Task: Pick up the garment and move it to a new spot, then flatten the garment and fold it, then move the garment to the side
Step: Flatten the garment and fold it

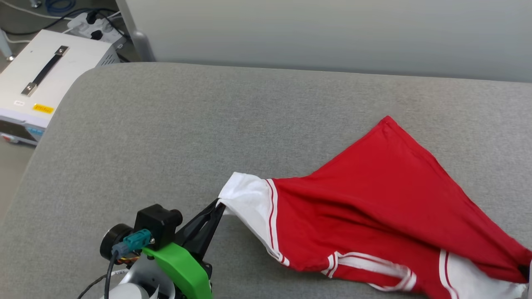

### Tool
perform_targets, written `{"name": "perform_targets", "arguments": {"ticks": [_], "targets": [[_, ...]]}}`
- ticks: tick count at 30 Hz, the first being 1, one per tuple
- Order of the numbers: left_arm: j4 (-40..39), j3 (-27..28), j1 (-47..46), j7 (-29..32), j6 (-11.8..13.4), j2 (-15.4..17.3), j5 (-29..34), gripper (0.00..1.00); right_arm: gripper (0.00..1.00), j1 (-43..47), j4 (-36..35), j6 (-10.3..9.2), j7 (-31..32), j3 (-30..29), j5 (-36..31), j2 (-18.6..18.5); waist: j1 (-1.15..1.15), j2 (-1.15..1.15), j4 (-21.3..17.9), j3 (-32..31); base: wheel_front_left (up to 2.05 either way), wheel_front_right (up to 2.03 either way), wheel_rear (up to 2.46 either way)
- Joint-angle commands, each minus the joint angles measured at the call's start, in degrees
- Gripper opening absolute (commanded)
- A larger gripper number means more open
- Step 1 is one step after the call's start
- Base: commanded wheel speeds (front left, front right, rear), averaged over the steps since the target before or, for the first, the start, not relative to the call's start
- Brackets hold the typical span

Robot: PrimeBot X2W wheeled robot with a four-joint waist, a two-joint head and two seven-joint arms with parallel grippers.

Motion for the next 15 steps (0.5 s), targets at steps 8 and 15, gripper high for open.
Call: {"name": "perform_targets", "arguments": {"ticks": [8,15], "targets": [[2.27,0.35,0.5,-2.38,0.41,-2.09,-0.38,0.0,0.0,5.15,-3.53,-0.04,1.57,-1.5,-2.04,4.2,0.0,0.0,-1.61,-1.18,0.0,0.0,0.0],[2.53,0.07,-0.21,-2.7,0.04,-2.52,-0.19,0.0,1.0,3.89,-6.03,-0.04,0.84,-0.88,-1.4,3.45,0.0,0.0,-1.2,-0.55,0.0,0.0,0.0]]}}
